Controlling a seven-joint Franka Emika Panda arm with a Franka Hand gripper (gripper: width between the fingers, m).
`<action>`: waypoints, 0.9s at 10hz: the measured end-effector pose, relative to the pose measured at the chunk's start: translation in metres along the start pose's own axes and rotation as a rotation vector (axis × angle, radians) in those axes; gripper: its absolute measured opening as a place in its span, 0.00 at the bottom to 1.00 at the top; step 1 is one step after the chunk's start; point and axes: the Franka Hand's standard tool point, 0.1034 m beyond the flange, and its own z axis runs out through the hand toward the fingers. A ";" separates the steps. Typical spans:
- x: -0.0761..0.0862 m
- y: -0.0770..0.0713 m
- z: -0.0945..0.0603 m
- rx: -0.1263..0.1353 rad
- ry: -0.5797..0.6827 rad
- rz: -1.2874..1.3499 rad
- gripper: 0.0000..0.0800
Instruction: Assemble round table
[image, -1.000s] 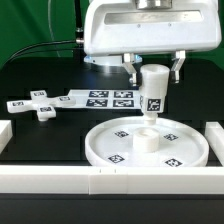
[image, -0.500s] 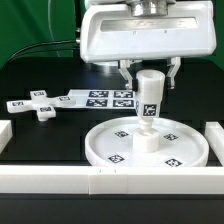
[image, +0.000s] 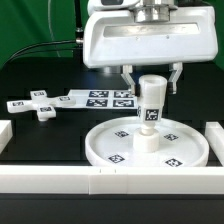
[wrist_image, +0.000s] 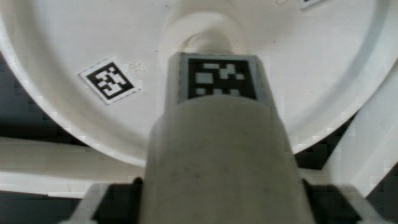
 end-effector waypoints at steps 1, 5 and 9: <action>-0.001 0.000 0.001 0.000 -0.003 0.000 0.51; -0.006 -0.001 0.008 0.003 -0.016 0.000 0.51; -0.008 -0.001 0.011 -0.003 0.001 -0.001 0.51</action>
Offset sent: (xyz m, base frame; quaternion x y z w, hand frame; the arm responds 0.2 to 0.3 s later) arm 0.0047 0.0019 -0.0065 0.0036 0.0072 -0.0027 1.0000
